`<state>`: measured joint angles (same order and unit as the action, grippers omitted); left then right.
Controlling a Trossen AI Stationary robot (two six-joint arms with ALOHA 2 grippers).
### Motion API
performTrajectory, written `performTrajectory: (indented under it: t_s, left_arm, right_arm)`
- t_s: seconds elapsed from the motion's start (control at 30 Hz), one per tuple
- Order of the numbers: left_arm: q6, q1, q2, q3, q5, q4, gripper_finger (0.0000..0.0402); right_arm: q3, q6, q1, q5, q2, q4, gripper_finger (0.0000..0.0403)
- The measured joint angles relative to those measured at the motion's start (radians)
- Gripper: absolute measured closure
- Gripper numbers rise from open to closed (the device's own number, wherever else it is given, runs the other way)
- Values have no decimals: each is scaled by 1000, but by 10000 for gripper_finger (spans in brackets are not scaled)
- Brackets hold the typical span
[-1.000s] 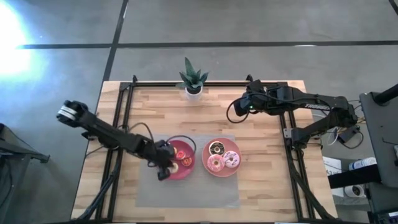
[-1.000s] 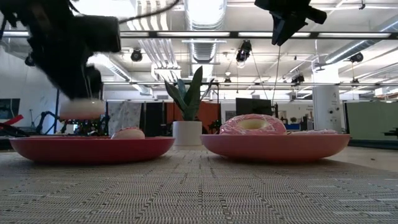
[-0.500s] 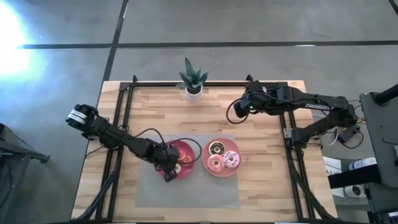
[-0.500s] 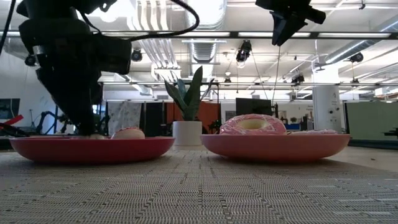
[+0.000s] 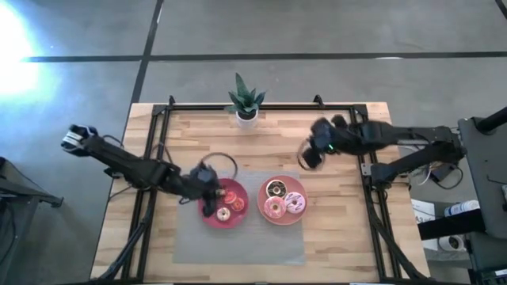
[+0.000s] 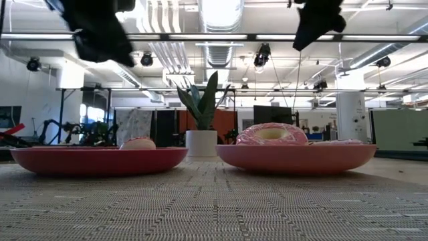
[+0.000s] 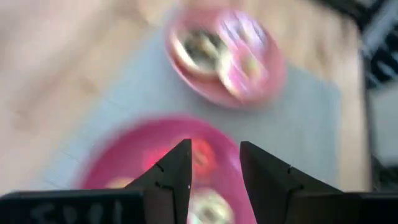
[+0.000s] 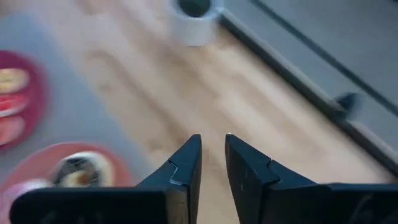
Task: Pick & Place donuts
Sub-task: Return to Home Position
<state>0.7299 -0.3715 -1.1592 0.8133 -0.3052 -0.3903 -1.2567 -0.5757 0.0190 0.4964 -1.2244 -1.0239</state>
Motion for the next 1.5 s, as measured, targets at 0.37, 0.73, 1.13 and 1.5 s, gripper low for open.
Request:
performTrajectory:
  t_s: [0.37,0.73,1.13,1.5]
  left_arm:
    - [42,255,243,-97,225,61,292]
    - [-178,346,272,-293,572,725,292]
    - [-153,527,406,-605,614,1017,292]
    - [-70,603,648,-804,689,1007,292]
  right_arm:
    - [327,-277,-71,-82,401,57,349]
    - [602,53,-165,-366,655,765,349]
    - [956,6,-163,-363,973,935,349]
    - [1093,26,-163,-310,1222,897,349]
